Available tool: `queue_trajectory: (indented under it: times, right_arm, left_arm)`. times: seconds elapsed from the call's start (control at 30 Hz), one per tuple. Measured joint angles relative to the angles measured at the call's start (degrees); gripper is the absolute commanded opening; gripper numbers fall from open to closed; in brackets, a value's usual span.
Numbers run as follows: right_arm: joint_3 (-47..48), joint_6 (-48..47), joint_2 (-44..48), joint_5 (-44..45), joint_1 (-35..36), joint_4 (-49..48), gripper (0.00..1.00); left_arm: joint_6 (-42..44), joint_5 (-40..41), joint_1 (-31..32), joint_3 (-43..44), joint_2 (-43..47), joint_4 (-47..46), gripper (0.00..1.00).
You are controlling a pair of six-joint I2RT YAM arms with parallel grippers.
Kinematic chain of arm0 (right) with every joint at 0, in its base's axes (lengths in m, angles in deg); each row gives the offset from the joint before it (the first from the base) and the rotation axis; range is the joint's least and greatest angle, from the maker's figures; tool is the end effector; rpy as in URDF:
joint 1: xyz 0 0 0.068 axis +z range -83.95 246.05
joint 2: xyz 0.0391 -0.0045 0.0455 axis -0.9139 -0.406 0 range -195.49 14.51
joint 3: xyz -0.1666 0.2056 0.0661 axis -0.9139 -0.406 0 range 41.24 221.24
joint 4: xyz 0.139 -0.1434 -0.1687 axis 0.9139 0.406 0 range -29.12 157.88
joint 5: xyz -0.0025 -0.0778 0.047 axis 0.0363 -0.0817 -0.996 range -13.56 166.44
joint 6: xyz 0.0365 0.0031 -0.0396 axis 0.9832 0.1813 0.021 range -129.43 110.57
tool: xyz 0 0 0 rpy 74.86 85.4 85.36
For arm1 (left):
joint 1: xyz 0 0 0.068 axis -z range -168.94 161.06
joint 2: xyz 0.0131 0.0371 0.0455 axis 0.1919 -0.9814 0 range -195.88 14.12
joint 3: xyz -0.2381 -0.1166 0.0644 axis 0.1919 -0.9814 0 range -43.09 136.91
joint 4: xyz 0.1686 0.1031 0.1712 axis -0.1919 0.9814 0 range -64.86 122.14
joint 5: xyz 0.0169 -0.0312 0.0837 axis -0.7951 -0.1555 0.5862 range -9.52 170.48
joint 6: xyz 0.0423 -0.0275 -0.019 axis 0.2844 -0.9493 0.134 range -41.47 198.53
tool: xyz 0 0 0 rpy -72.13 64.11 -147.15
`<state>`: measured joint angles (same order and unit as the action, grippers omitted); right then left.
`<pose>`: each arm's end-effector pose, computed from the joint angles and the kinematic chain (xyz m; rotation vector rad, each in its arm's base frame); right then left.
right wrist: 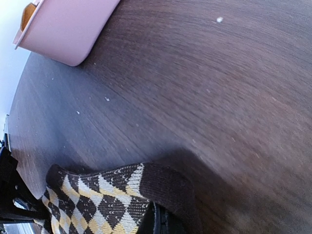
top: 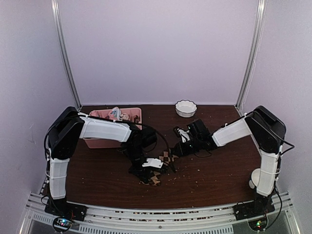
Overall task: Roll the socks
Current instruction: Roll the sock at the center of the board.
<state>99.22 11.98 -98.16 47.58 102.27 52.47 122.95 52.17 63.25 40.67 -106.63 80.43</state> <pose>0.3004 0.2414 0.1158 -0.5798 2.4522 1.0500 0.2213 -0.3125 0.1357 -2.2138 -1.9921 0.7454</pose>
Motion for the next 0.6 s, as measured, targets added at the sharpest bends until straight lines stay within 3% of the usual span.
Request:
queue_trajectory:
  times: [0.17,0.43,0.6]
  right_arm:
    - [-4.0,0.8,2.4,3.0,0.0,-2.6,0.07]
    - [-9.2,-0.6,7.0,5.2,-0.2,-5.4,0.29]
    - [-11.9,-2.2,10.1,7.0,-0.9,-5.6,0.3]
  left_arm:
    - [-1.5,-1.9,-0.7,0.0,-0.4,0.3,0.0]
    - [-1.6,-5.1,-1.6,2.2,-2.8,3.0,0.0]
    - [-1.6,-7.7,-2.0,3.5,-4.6,6.6,0.0]
